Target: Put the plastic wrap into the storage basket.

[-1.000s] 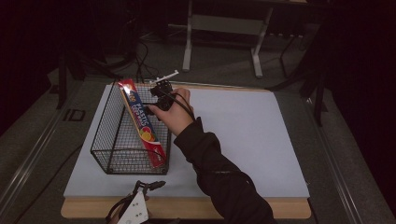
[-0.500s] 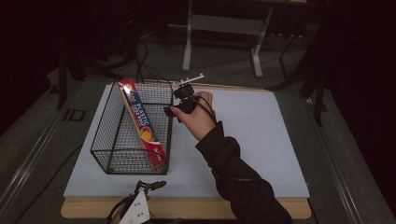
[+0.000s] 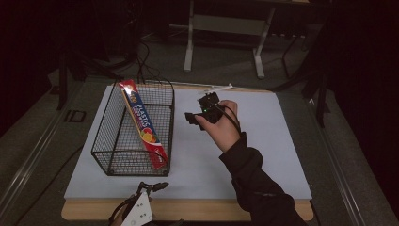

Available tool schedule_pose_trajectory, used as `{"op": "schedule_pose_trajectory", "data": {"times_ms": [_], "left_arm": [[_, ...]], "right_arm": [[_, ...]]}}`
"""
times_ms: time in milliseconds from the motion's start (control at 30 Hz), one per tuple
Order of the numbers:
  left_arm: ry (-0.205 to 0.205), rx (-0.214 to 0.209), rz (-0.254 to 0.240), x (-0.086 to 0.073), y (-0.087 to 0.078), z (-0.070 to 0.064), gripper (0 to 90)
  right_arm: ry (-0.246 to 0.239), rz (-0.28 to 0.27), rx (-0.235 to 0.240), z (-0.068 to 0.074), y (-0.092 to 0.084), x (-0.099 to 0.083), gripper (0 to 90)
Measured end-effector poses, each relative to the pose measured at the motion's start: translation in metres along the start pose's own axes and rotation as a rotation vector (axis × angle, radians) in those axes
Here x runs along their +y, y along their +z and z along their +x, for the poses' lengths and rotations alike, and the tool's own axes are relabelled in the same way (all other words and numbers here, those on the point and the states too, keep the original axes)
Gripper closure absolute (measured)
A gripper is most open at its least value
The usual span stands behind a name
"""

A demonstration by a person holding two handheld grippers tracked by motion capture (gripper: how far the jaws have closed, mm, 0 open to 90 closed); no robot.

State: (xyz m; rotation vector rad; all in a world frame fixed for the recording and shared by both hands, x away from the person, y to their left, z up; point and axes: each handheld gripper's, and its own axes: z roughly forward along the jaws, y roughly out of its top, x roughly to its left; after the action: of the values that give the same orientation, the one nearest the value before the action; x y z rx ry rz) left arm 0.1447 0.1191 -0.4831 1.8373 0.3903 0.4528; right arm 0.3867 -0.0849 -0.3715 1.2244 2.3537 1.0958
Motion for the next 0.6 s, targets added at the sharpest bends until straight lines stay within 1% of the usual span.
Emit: {"op": "schedule_pose_trajectory", "data": {"times_ms": [133, 333, 367, 467, 600], "left_arm": [[-0.001, -0.004, 0.001, 0.0, 0.001, 0.0, 0.1], [0.004, -0.005, 0.006, 0.0, 0.002, 0.0, 0.1], [0.004, -0.005, 0.007, 0.0, 0.001, 0.0, 0.1], [0.003, -0.004, 0.008, 0.0, 0.002, 0.001, 0.1], [0.004, -0.004, 0.009, 0.0, 0.002, 0.0, 0.1]], "right_arm": [[0.002, 0.01, -0.013, -0.009, -0.004, -0.014, 32.5], [-0.005, 0.013, -0.017, -0.019, -0.004, -0.036, 32.5], [-0.008, 0.01, -0.02, -0.022, -0.004, -0.042, 32.5], [-0.002, 0.003, -0.022, -0.028, -0.005, -0.051, 32.9], [-0.011, -0.002, -0.03, -0.034, -0.007, -0.063, 32.9]]}}
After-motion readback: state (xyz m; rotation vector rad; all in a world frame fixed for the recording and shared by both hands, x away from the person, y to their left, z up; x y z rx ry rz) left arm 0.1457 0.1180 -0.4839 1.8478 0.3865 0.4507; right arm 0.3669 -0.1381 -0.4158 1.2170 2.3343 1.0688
